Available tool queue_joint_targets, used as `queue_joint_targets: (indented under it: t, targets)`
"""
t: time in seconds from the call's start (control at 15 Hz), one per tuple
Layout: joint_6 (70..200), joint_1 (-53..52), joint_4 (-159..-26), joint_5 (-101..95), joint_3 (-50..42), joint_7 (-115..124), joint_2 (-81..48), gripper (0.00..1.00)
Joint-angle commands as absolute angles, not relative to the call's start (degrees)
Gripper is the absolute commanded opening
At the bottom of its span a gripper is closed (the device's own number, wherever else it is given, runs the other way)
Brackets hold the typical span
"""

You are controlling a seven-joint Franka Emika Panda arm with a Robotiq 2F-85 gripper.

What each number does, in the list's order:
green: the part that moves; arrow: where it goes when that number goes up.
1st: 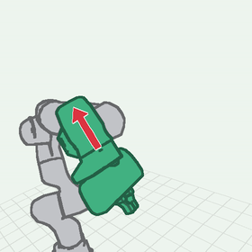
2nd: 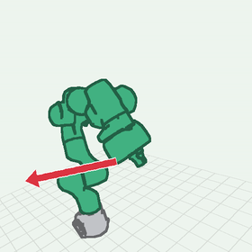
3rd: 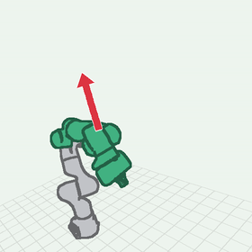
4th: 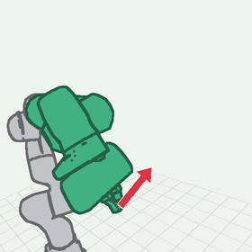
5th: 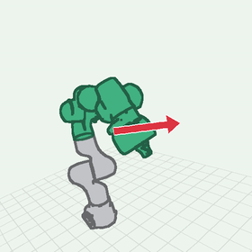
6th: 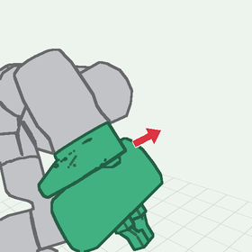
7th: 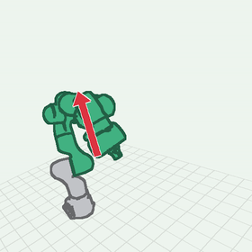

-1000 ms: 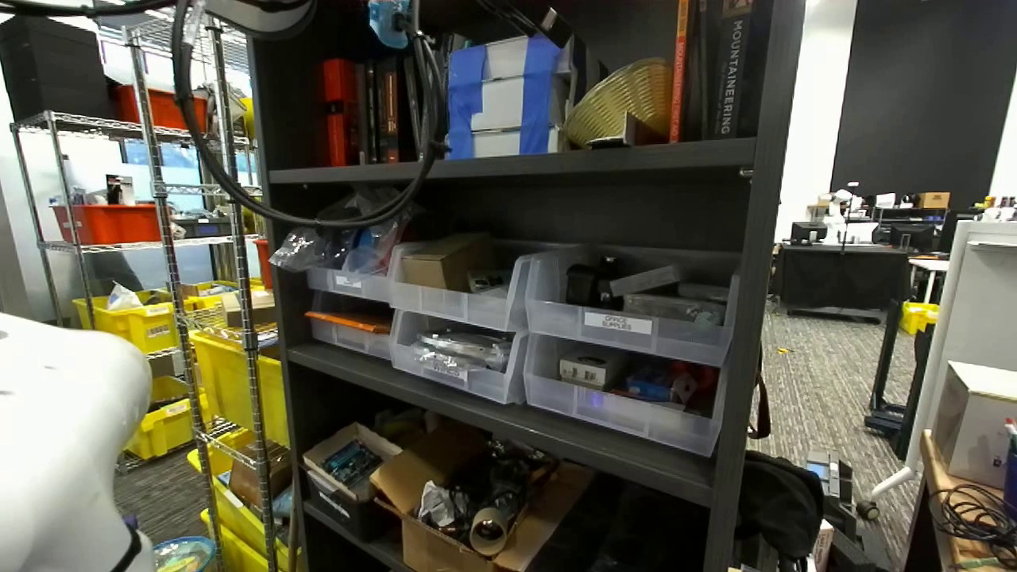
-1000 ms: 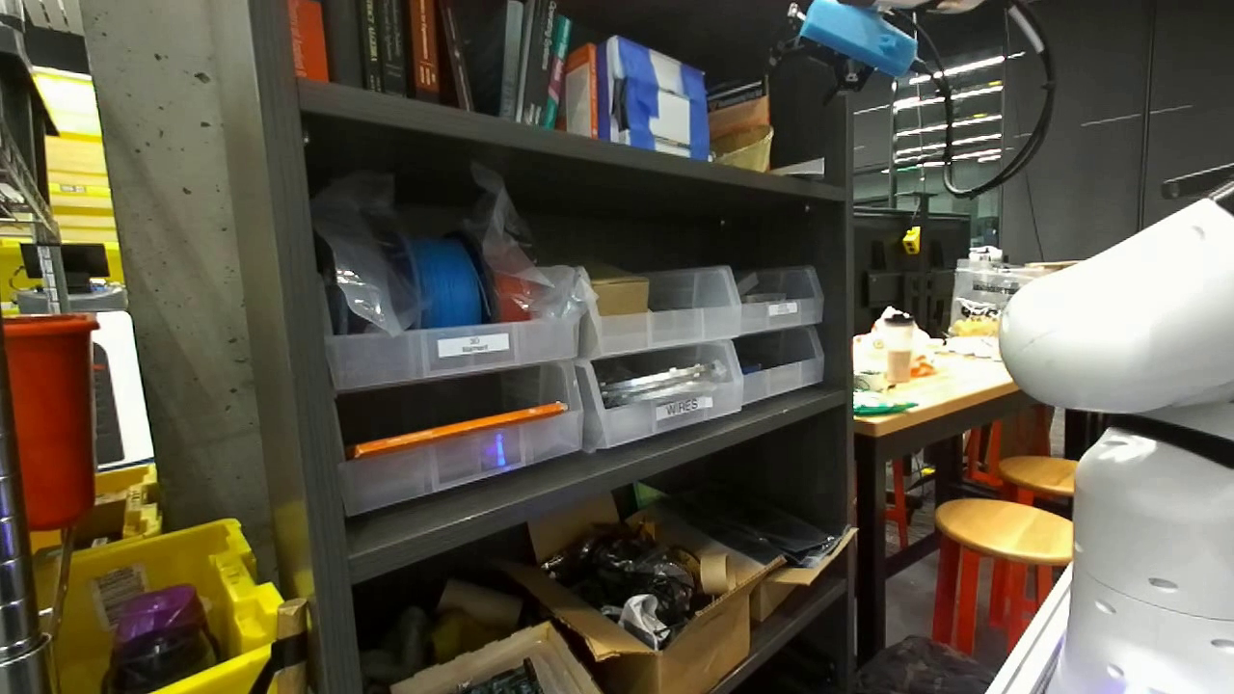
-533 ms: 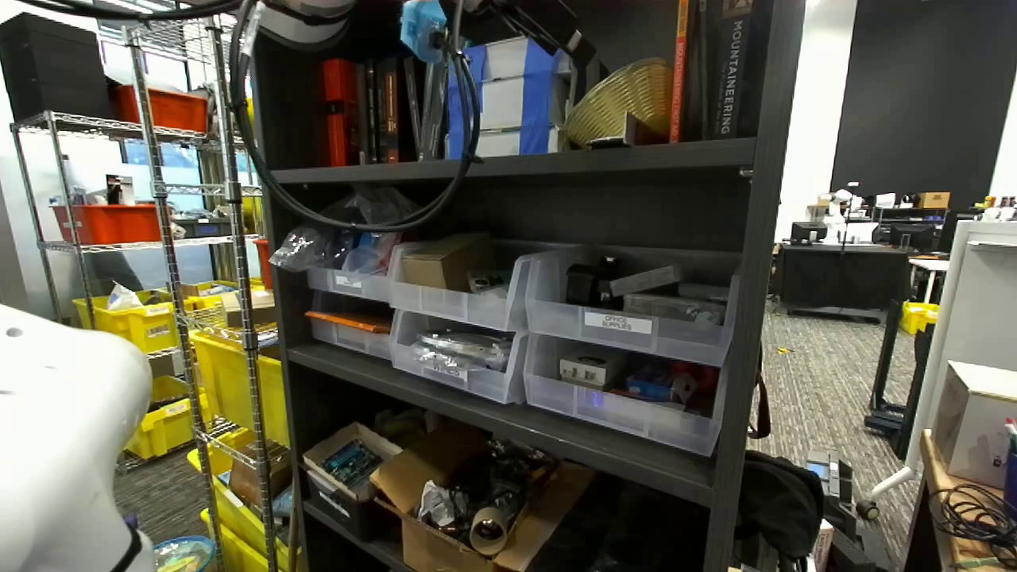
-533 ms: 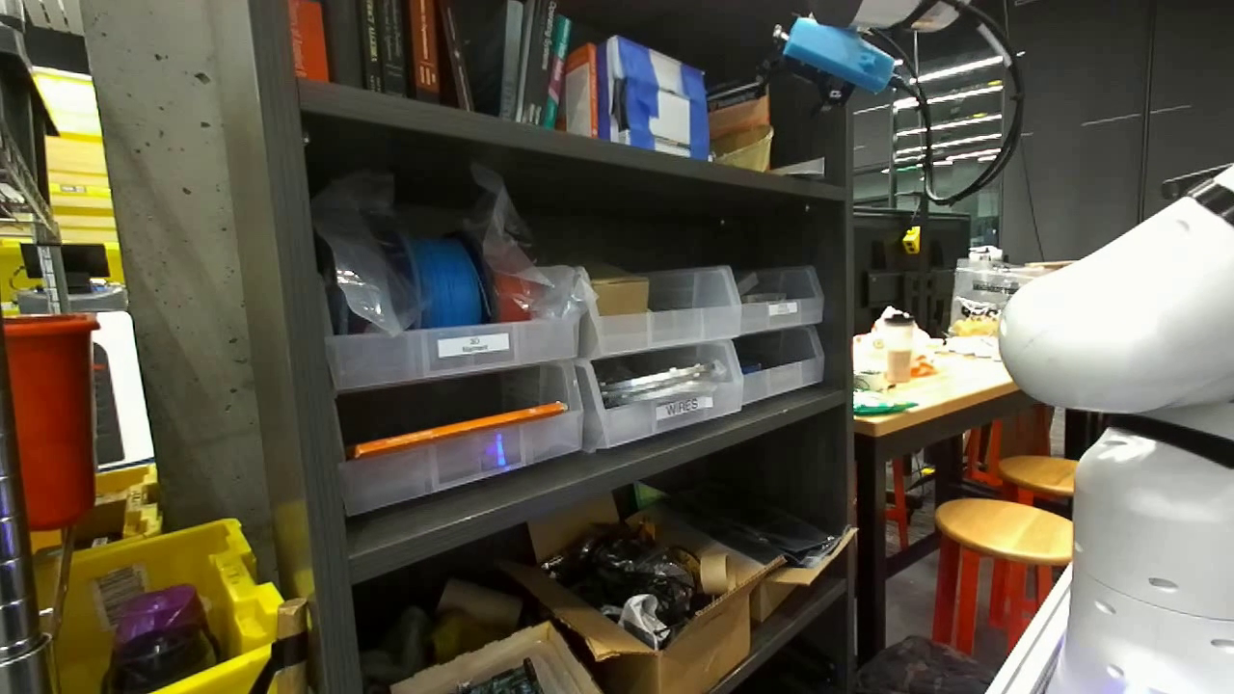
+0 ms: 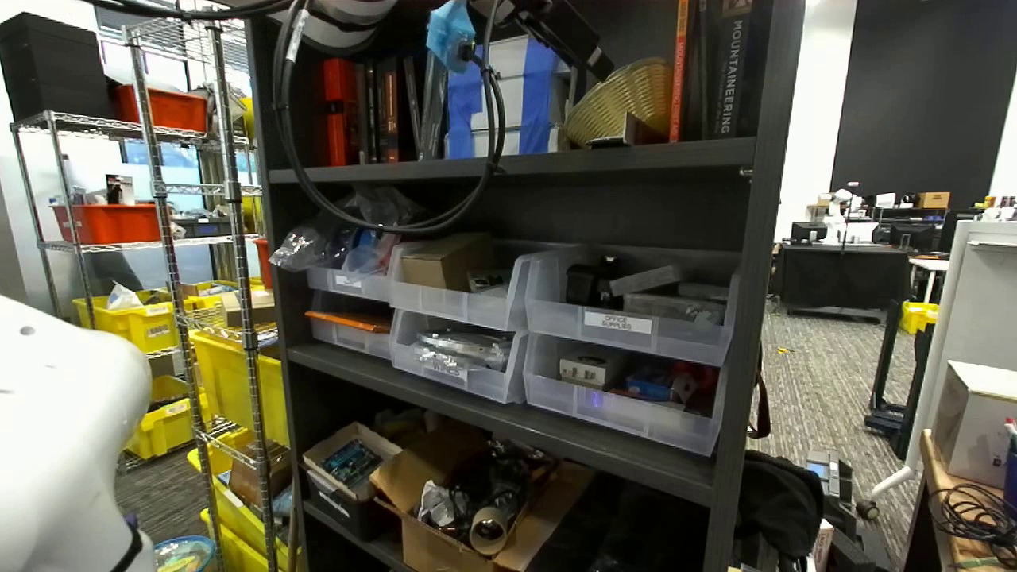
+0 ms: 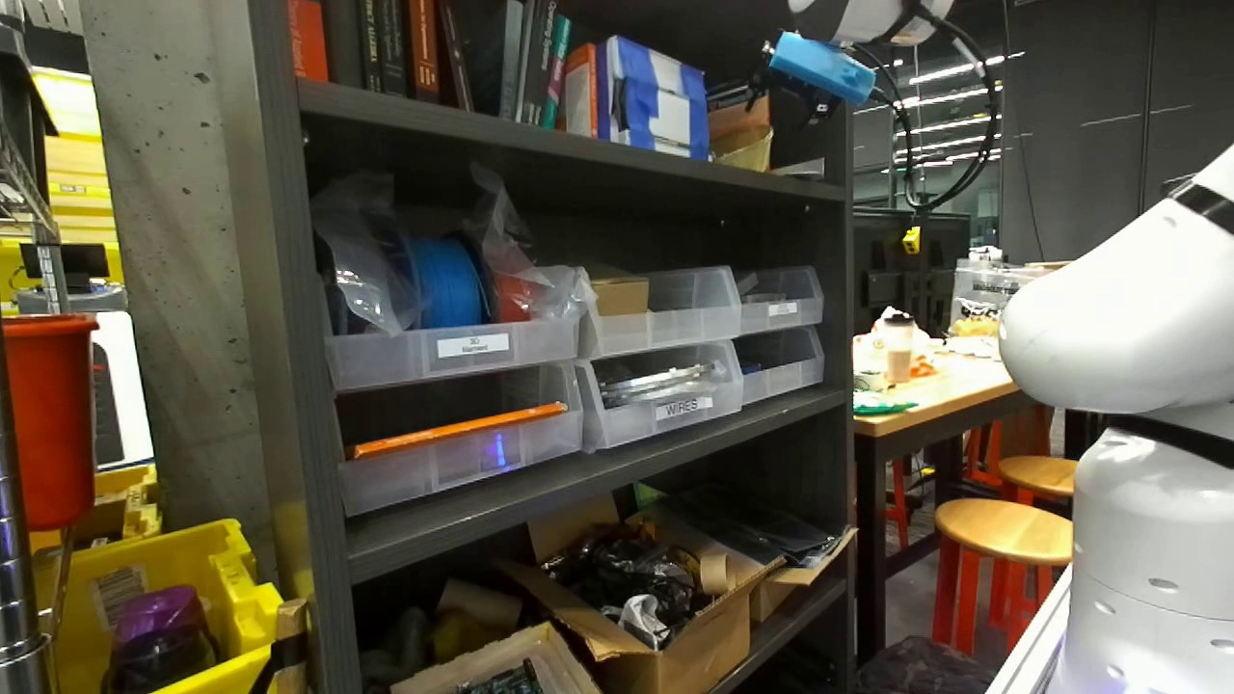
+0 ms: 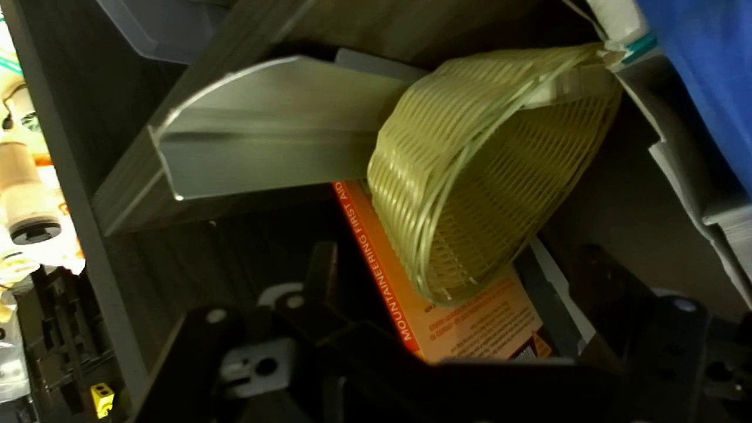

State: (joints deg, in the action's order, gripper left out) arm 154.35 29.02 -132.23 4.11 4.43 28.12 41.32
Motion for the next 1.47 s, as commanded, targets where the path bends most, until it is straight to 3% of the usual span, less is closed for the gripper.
queue_joint_targets:
  t: [0.0, 0.13, 0.2, 0.33, 0.93, 1.4]
  targets:
    - [152.5, 27.8, -129.3, 3.6, 3.5, 29.4, 38.8, 1.0]
    - [150.5, 27.6, -128.6, 3.4, 3.3, 29.6, 38.0, 1.0]
    - [149.5, 27.6, -128.3, 3.3, 3.2, 29.8, 37.7, 0.75]
    - [148.0, 27.1, -127.9, 3.3, 2.7, 29.7, 37.3, 0.69]
    - [146.4, 26.3, -126.8, 3.6, 0.5, 30.4, 37.1, 0.02]
    - [146.0, 26.0, -126.4, 3.8, -0.2, 30.7, 38.0, 0.02]
